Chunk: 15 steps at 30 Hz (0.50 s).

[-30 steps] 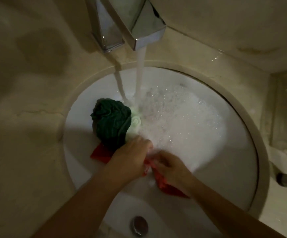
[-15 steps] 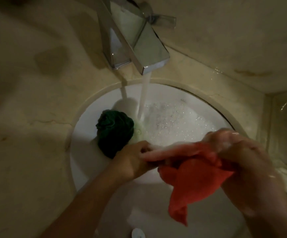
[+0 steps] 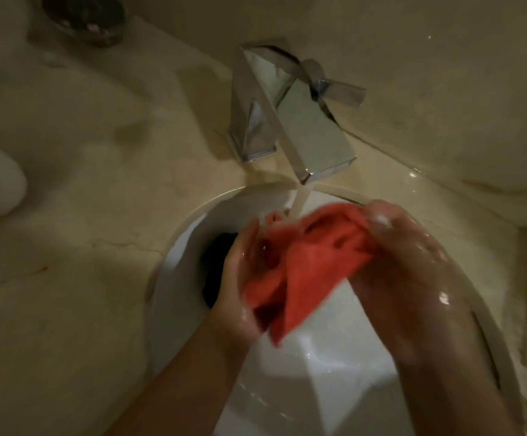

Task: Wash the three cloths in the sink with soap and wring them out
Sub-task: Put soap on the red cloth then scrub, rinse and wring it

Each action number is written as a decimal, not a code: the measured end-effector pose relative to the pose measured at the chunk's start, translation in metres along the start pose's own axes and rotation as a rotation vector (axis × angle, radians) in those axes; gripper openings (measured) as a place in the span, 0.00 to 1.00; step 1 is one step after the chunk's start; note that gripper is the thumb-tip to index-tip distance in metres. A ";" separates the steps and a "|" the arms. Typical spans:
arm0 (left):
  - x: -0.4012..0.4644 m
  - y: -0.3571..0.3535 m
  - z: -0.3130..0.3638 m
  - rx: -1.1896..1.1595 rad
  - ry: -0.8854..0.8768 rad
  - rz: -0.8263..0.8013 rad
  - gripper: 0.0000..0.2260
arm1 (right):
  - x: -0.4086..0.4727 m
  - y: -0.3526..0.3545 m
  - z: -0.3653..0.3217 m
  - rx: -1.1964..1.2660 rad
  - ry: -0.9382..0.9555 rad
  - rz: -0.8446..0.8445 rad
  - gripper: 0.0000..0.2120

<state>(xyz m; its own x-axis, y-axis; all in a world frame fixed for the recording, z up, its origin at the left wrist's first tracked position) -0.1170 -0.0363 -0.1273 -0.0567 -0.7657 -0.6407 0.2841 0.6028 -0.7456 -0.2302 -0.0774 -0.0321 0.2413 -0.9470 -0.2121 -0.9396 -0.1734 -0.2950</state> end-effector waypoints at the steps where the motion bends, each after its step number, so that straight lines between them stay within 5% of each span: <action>1: 0.002 0.000 0.000 0.026 -0.012 0.002 0.20 | 0.009 -0.003 0.012 -0.099 0.034 0.068 0.05; 6: 0.007 -0.006 0.003 0.318 -0.215 0.158 0.19 | 0.031 -0.030 0.075 -0.860 0.278 0.132 0.18; 8: 0.014 0.000 0.006 0.472 -0.351 0.326 0.11 | 0.040 -0.029 0.086 -0.705 0.124 0.156 0.16; 11: 0.028 0.005 0.016 0.543 -0.533 0.457 0.15 | 0.052 -0.025 0.096 -0.528 0.008 0.195 0.09; 15: 0.050 0.009 0.011 0.523 -0.444 0.437 0.09 | 0.062 -0.014 0.108 -0.735 -0.035 0.263 0.07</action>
<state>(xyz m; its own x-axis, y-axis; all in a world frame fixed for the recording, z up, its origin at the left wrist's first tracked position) -0.1064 -0.0720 -0.1637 0.5165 -0.5697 -0.6393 0.6096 0.7689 -0.1927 -0.1754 -0.1049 -0.1414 -0.0154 -0.9748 -0.2225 -0.8838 -0.0909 0.4590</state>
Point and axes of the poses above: each hand's wrist, its own x-axis towards the middle knuckle, its own y-axis out of the back of the hand, z = x × y, the point moved 4 cm from there along x, towards the middle knuckle, and after that the axes turned 9 degrees about z, right-handed, at the moved point
